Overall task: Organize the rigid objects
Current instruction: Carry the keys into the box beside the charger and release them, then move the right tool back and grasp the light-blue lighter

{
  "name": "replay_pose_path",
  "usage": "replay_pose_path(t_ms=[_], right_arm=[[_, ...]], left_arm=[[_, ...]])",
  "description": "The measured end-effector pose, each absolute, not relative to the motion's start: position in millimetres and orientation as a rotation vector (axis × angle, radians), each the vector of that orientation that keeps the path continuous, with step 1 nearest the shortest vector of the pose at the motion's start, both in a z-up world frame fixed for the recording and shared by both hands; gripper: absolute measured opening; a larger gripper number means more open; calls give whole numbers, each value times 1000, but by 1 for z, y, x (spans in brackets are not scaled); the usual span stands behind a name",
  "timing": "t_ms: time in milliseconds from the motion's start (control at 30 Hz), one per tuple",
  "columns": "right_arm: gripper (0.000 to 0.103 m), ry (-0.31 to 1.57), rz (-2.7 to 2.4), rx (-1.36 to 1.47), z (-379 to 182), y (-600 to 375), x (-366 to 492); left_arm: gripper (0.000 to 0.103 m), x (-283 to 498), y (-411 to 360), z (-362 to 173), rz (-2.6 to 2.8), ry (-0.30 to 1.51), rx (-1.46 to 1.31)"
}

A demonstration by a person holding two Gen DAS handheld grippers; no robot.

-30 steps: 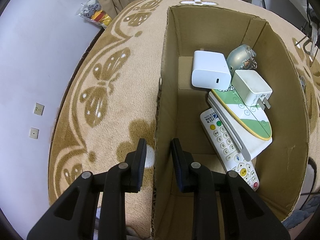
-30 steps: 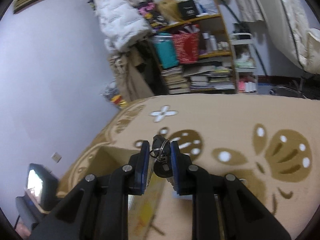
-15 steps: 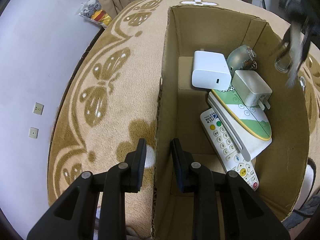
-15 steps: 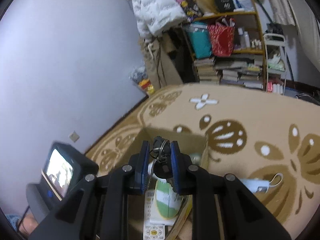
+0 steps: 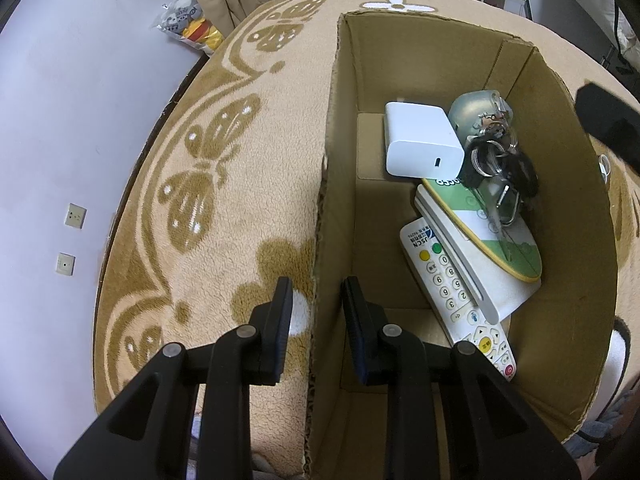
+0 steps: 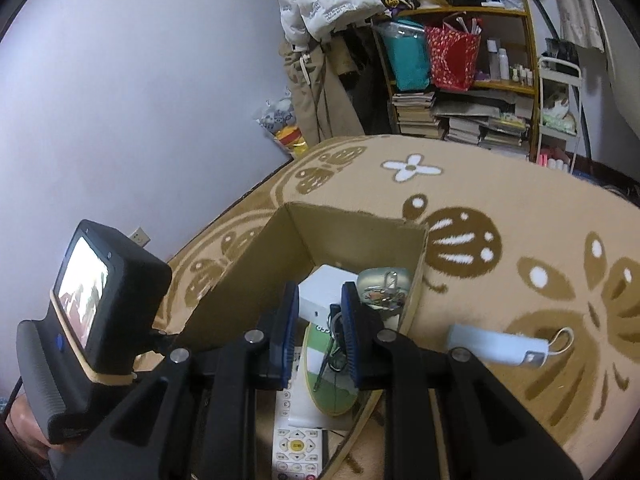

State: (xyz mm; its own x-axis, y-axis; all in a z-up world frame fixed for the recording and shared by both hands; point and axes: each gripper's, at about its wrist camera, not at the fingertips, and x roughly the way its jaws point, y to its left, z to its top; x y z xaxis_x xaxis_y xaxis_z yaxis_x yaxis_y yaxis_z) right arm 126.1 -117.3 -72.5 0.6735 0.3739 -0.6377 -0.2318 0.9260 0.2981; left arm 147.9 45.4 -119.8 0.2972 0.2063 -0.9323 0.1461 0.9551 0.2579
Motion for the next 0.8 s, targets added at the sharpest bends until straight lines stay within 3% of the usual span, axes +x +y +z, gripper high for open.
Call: replay_pose_path(t_ms=[67, 133, 200, 433, 800], right_arm=[[27, 759, 332, 190, -70, -121, 127], [47, 748, 314, 187, -67, -128, 127], [59, 727, 296, 175, -64, -134, 126], [86, 732, 216, 196, -66, -172, 127], [91, 874, 141, 224, -109, -222, 153]], left_arm=[[26, 148, 45, -120, 40, 1275, 320], [26, 148, 45, -120, 41, 1275, 320], [26, 148, 46, -120, 40, 1275, 318], [26, 148, 46, -120, 40, 1275, 318], [26, 148, 46, -120, 41, 1275, 321]])
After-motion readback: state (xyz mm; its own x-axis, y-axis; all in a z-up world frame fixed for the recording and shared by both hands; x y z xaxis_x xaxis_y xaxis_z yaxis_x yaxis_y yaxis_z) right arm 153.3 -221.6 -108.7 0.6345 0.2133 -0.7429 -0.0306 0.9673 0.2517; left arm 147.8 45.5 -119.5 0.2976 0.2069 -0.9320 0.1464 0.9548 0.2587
